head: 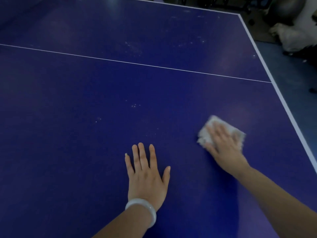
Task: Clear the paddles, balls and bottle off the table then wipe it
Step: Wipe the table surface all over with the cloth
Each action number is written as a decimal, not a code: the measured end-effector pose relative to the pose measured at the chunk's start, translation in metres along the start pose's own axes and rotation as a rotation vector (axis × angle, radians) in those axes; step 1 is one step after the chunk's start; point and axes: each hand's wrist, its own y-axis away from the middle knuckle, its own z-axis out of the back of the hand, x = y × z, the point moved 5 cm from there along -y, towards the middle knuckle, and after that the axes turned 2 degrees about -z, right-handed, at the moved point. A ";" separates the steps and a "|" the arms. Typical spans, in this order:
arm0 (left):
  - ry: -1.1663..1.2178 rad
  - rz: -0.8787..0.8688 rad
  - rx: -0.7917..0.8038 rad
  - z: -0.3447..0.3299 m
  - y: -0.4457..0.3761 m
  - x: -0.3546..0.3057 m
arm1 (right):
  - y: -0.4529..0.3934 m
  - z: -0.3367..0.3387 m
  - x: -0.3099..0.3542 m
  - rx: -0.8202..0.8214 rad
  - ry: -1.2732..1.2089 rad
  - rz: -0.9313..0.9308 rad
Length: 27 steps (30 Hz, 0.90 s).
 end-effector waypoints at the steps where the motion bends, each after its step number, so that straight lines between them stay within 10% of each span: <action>1: 0.003 -0.001 0.000 0.001 0.000 0.000 | 0.007 0.004 -0.017 -0.030 -0.036 -0.189; 4: 0.014 -0.007 -0.005 -0.001 0.000 0.000 | 0.037 -0.005 -0.002 -0.073 0.018 -0.390; 15: 0.325 -0.057 -0.150 0.021 -0.003 0.037 | -0.001 -0.028 0.120 -0.134 0.159 0.077; 22: 0.218 0.472 -0.163 0.031 -0.029 0.168 | 0.000 -0.027 0.122 -0.158 0.178 0.059; 27: 0.104 0.513 -0.160 0.025 -0.032 0.169 | -0.004 -0.033 0.142 -0.157 0.133 -0.059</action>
